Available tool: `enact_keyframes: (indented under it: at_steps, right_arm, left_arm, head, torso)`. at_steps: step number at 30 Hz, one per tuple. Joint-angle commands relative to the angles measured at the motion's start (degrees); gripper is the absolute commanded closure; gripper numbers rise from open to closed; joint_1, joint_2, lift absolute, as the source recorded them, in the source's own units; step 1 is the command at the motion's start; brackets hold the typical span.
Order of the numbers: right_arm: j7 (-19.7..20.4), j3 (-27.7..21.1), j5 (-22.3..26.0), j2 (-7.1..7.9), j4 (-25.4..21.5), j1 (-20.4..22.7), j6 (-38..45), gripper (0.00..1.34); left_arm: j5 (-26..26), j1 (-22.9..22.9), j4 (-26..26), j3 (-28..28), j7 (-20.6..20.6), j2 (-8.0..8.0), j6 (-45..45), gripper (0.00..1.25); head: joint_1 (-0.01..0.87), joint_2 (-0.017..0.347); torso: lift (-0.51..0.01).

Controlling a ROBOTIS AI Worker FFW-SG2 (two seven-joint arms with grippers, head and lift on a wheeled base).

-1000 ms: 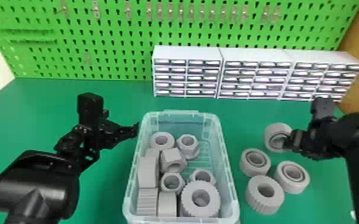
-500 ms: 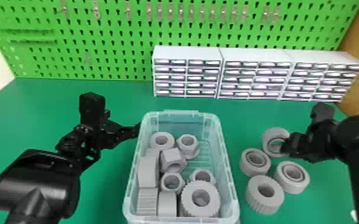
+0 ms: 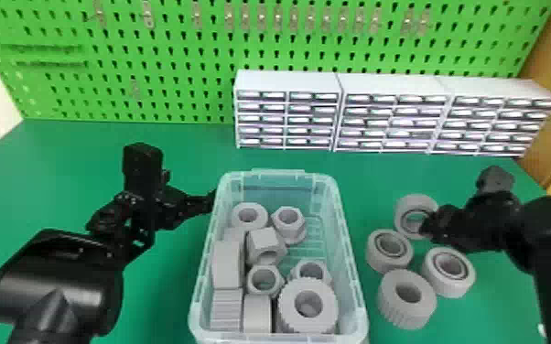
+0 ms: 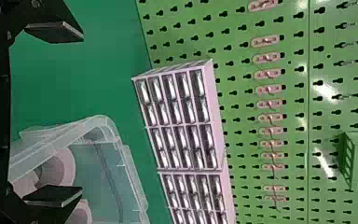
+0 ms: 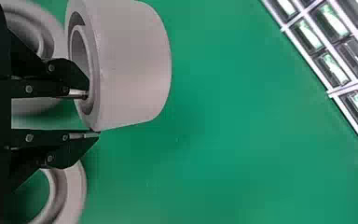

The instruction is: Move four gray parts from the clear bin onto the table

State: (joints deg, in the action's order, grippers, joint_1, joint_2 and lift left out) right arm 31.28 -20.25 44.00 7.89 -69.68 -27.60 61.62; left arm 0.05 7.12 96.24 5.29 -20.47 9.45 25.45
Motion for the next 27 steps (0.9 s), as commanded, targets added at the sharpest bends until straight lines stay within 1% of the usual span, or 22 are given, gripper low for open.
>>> enact_keyframes:
  at_steps: [1, 3, 6, 14, 18, 20, 21, 23, 27]
  right_arm:
    - [2.0, 0.6, 10.8, 0.2, 0.2, 2.5, -7.1, 1.01]
    - [2.5, 1.1, 13.4, 0.38, 0.2, 3.1, -8.9, 1.01]
    - [3.1, 1.9, 15.5, 0.46, 0.2, 3.6, -10.9, 1.01]
    - [3.4, 2.4, 16.0, 0.2, 0.2, 3.6, -11.9, 1.01]
    - [3.4, 2.7, 17.3, 0.02, 0.2, 4.0, -13.7, 1.01]
    - [4.1, 3.3, 19.4, -0.15, 0.1, 4.5, -16.1, 1.01]
    - [4.7, 3.8, 21.5, -0.24, 0.1, 4.9, -18.0, 1.01]
    - [5.6, 4.7, 24.2, -0.41, 0.1, 5.4, -21.1, 1.01]
    - [7.3, 5.6, 27.0, -1.03, 0.1, 5.5, -25.0, 1.01]
  left_arm:
    - [0.0, 0.1, 0.0, 0.2, -0.1, 0.04, 0.2, 0.13]
    - [0.0, 0.1, 0.0, 0.2, -0.2, 0.04, 0.3, 0.13]
    - [-0.1, 0.1, 0.0, 0.2, -0.4, 0.13, 0.5, 0.13]
    - [-0.3, 0.2, 0.0, 0.3, -0.6, 0.13, 0.7, 0.13]
    - [-0.3, 0.2, 0.0, 0.5, -0.8, 0.13, 1.0, 0.13]
    - [-0.5, 0.2, 0.0, 0.5, -1.0, 0.13, 1.2, 0.13]
    - [-0.6, 0.2, 0.0, 0.5, -1.1, 0.13, 1.3, 0.13]
    - [-0.7, 0.2, -0.1, 0.6, -1.1, 0.13, 1.4, 0.13]
    - [-0.9, 0.4, -0.1, 0.7, -1.9, 0.3, 1.9, 0.13]
  head:
    - [0.686, 0.026]
    - [0.686, 0.026]
    - [0.686, 0.026]
    - [0.686, 0.026]
    - [0.686, 0.026]
    - [0.686, 0.026]
    - [0.686, 0.026]
    - [0.686, 0.026]
    - [0.686, 0.026]
  torso:
    - [-0.05]
    - [-0.05]
    - [-0.05]
    - [-0.05]
    - [-0.05]
    - [-0.05]
    - [-0.05]
    - [-0.05]
    - [-0.05]
